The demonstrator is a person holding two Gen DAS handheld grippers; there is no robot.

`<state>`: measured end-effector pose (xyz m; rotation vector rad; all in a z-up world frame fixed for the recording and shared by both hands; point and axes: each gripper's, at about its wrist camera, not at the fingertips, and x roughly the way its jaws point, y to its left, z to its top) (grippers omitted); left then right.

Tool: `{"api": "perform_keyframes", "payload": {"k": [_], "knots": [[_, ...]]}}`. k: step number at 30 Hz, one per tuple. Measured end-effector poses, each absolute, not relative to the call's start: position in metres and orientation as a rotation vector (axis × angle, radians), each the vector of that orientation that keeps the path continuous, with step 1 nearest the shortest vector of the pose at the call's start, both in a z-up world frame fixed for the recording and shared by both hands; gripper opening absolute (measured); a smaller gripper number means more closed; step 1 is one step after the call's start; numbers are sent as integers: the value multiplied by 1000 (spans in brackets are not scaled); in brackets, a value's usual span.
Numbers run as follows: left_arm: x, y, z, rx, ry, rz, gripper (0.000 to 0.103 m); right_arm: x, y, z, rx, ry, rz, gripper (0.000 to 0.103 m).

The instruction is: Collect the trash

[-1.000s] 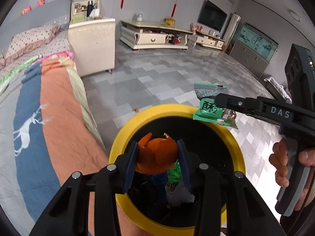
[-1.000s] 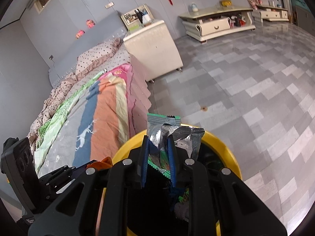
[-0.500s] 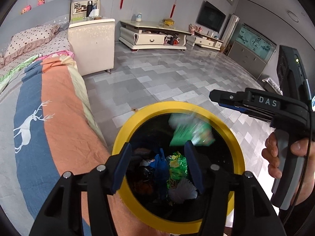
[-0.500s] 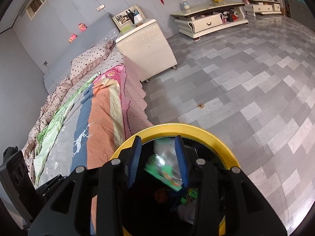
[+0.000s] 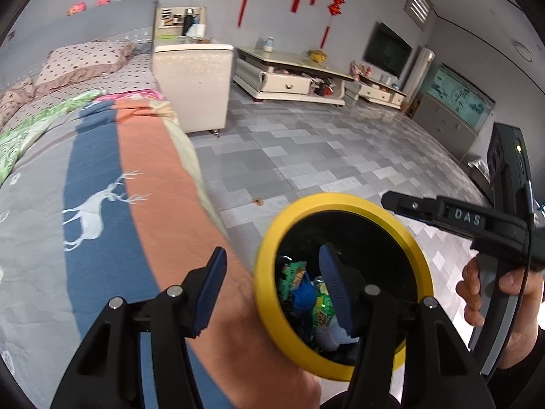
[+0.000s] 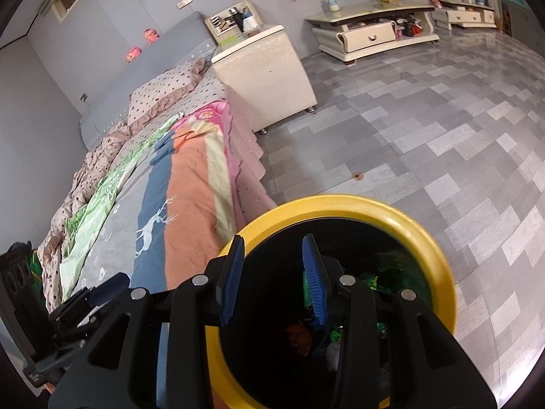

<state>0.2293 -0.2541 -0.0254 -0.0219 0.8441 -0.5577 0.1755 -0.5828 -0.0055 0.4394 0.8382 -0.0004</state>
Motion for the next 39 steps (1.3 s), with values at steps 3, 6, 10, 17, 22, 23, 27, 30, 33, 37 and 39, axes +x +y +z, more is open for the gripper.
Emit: {"api": "perform_keyframes", "payload": {"k": [3, 6, 10, 17, 22, 23, 27, 30, 33, 37, 39], "knots": [[230, -236, -23, -44, 838, -524, 54, 179, -565, -2, 427, 841, 24, 34], [230, -212, -20, -63, 827, -478, 54, 184, -542, 3, 405, 846, 51, 34], [232, -181, -16, -89, 820, -429, 54, 190, -509, 8, 377, 851, 95, 34], [233, -119, -14, -105, 807, -332, 54, 204, -448, 14, 337, 863, 177, 34], [232, -74, -14, -127, 801, -260, 54, 212, -401, 11, 318, 879, 239, 34], [232, -65, -14, -127, 800, -245, 54, 213, -391, 10, 313, 883, 252, 34], [227, -34, -22, -137, 807, -195, 54, 217, -354, 3, 294, 904, 307, 34], [224, -9, -33, -163, 824, -158, 54, 217, -331, -3, 276, 917, 336, 34], [217, 15, -45, -198, 843, -128, 54, 215, -307, -10, 241, 922, 358, 36], [206, 35, -57, -192, 846, -88, 54, 211, -282, -21, 199, 928, 370, 39], [202, 45, -64, -202, 855, -74, 54, 208, -273, -28, 180, 930, 372, 39]]}}
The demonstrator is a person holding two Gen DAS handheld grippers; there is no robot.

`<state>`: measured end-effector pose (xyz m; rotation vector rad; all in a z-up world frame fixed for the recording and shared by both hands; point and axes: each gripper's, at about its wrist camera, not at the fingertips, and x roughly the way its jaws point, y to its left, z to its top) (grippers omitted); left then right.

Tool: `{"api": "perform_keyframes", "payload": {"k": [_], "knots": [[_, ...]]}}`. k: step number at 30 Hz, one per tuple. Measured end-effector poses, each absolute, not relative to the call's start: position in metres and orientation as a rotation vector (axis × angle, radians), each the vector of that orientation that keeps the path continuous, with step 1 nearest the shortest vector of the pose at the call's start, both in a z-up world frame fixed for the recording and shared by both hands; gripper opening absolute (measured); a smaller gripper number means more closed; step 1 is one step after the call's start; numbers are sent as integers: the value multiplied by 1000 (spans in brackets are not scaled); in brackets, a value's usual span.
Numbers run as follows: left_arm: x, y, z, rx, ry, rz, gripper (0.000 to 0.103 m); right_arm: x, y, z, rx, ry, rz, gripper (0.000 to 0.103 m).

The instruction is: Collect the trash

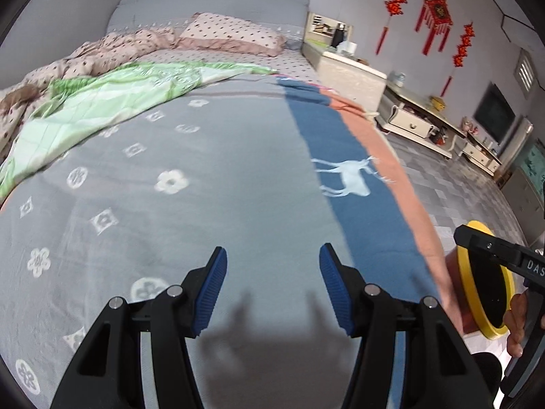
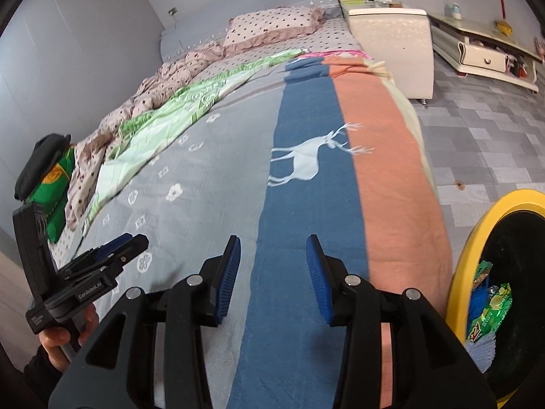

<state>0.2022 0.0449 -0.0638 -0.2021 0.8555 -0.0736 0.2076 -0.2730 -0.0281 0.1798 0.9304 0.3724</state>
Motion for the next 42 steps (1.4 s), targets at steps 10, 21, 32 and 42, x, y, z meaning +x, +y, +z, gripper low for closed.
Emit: {"api": "perform_keyframes", "payload": {"k": [10, 21, 32, 42], "knots": [[188, 69, -85, -259, 848, -33, 69, 198, -261, -51, 168, 918, 342, 63], [178, 74, -78, -265, 755, 0, 95, 189, -268, -50, 173, 821, 243, 95], [158, 71, -54, -238, 639, 4, 95, 169, -274, -23, 125, 645, 152, 95], [127, 61, -30, -204, 534, -6, 95, 136, -280, -1, 127, 497, 101, 95]]}}
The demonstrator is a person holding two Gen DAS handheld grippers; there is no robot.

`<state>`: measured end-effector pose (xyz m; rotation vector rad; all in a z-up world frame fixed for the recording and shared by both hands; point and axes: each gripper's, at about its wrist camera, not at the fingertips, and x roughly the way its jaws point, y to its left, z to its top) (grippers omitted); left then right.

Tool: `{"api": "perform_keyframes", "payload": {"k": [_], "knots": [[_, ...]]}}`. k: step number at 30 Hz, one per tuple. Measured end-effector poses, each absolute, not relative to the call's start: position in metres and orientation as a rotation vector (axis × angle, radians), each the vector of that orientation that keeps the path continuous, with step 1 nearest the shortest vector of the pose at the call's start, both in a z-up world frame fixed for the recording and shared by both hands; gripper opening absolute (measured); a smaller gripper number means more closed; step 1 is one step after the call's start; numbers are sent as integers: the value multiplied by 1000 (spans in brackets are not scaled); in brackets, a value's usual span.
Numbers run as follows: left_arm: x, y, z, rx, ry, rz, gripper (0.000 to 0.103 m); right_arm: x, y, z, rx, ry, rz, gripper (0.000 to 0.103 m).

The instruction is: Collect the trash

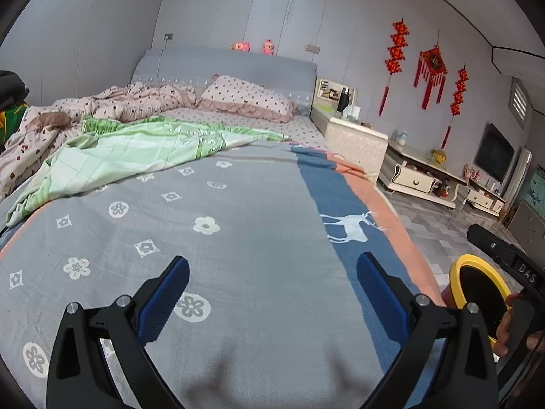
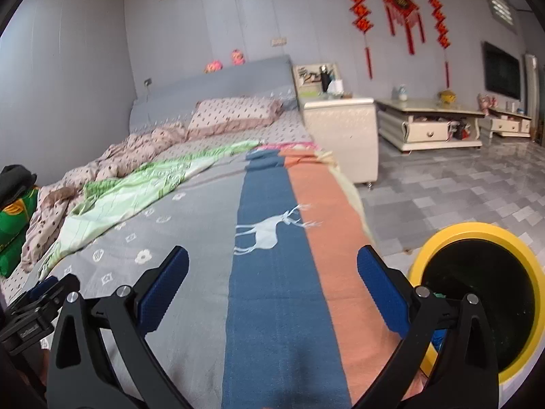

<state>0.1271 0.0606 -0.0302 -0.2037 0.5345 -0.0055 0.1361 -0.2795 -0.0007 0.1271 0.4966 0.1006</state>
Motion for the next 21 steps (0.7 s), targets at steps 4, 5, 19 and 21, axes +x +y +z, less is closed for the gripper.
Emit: {"api": "perform_keyframes", "payload": {"k": [4, 5, 19, 21], "knots": [[114, 58, -22, -202, 496, -7, 95, 122, -278, 4, 108, 454, 79, 95], [111, 57, -20, -200, 485, -7, 95, 119, -278, 4, 104, 447, 76, 95], [80, 42, 1, -169, 374, -20, 95, 90, -267, 5, 68, 361, 72, 95], [78, 41, 3, -167, 365, -25, 95, 87, -266, 4, 61, 355, 73, 95]]}}
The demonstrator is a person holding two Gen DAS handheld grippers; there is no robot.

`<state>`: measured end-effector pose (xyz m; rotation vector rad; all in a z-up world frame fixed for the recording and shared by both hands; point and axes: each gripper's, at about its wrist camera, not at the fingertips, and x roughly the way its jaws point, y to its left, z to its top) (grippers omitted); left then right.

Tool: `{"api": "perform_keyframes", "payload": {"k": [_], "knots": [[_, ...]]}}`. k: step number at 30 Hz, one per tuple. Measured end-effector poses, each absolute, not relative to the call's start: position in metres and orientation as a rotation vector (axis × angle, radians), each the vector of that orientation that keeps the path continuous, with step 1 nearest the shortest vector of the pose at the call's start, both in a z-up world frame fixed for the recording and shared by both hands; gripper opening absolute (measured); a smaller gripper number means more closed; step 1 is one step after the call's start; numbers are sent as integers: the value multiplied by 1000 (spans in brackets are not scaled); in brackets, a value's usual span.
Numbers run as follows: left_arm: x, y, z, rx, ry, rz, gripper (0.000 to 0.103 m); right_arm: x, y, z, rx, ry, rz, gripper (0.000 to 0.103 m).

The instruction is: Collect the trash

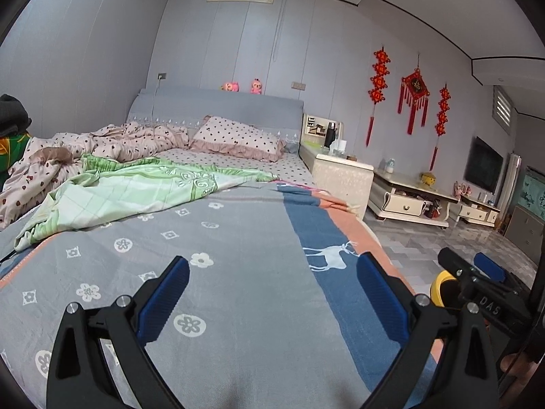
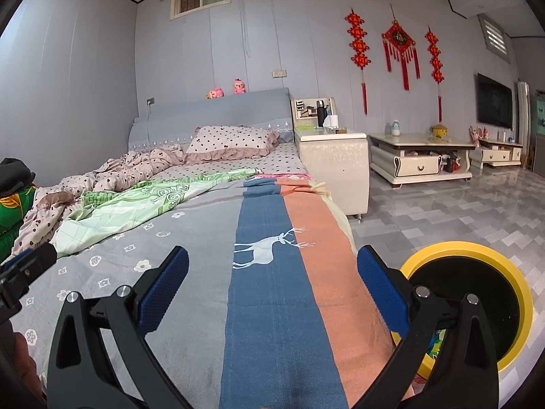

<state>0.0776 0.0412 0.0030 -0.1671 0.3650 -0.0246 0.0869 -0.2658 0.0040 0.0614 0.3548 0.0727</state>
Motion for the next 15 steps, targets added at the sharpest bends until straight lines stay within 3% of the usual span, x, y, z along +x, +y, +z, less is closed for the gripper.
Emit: {"api": "perform_keyframes", "payload": {"k": [15], "knots": [[74, 41, 4, -171, 353, -44, 95, 90, -259, -5, 59, 365, 90, 95]]}}
